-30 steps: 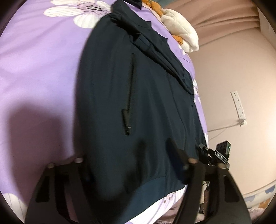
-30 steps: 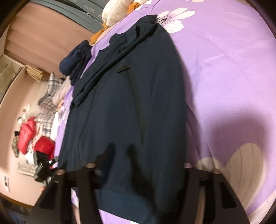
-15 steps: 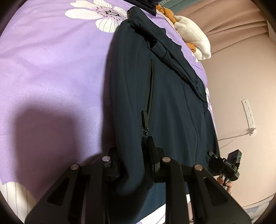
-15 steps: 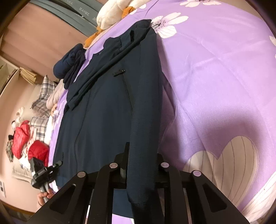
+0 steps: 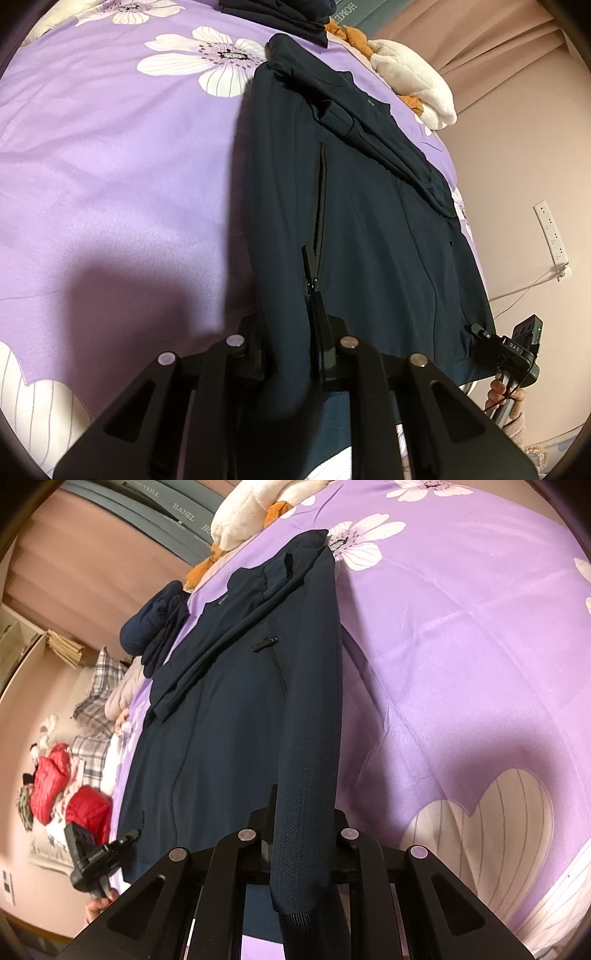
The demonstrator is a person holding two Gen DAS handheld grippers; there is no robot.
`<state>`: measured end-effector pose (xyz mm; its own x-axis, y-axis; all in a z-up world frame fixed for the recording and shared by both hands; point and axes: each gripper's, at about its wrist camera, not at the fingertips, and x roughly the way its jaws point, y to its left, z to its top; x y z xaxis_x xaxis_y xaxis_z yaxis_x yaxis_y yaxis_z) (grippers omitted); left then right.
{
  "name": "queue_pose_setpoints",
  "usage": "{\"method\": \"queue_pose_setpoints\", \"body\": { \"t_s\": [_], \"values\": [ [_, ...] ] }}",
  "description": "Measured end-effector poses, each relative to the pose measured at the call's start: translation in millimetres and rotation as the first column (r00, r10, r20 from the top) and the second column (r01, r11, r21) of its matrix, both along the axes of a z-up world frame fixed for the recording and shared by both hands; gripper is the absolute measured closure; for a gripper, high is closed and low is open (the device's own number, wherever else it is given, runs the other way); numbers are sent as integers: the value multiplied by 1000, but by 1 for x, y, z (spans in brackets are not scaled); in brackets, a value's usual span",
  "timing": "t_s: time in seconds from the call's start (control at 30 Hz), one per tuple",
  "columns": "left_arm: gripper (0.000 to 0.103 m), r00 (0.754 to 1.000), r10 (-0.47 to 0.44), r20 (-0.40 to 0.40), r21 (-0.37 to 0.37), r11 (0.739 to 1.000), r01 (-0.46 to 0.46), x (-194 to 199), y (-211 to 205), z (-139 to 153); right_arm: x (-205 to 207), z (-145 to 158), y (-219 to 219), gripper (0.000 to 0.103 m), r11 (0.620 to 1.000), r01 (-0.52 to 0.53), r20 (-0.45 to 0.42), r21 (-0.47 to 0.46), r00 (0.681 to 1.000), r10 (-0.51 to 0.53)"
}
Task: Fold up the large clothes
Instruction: 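Grasp the jacket hem with the left tool while the right tool grasps the hem edge, then lift the hem with both tools and fold it toward the collar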
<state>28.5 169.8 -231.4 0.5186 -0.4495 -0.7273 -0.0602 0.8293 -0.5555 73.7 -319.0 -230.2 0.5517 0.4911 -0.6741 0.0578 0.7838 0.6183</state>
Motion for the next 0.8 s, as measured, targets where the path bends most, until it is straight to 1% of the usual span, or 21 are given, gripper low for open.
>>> {"method": "queue_pose_setpoints", "body": {
  "t_s": [0.1,0.23,0.37,0.47,0.63,0.8],
  "values": [
    [88,1000,-4,8,12,1000,4,-1,0,2,0,1,0,87,1000,-1,5,1,1000,1],
    [89,1000,-11,12,42,999,11,-1,-3,4,-1,2,1,88,1000,-3,10,0,1000,3],
    [91,999,-22,27,72,997,20,-2,-7,7,-1,6,1,89,1000,-11,24,0,1000,11],
    [92,998,-39,40,70,997,36,-2,-8,10,-2,11,2,90,1000,-18,44,5,999,18],
    [94,997,-48,53,22,999,47,-2,-4,11,-3,16,1,90,999,-25,63,23,998,23],
    [94,996,-62,67,-8,998,63,-5,-3,13,-5,18,2,90,999,-30,79,43,996,26]
  ]
}}
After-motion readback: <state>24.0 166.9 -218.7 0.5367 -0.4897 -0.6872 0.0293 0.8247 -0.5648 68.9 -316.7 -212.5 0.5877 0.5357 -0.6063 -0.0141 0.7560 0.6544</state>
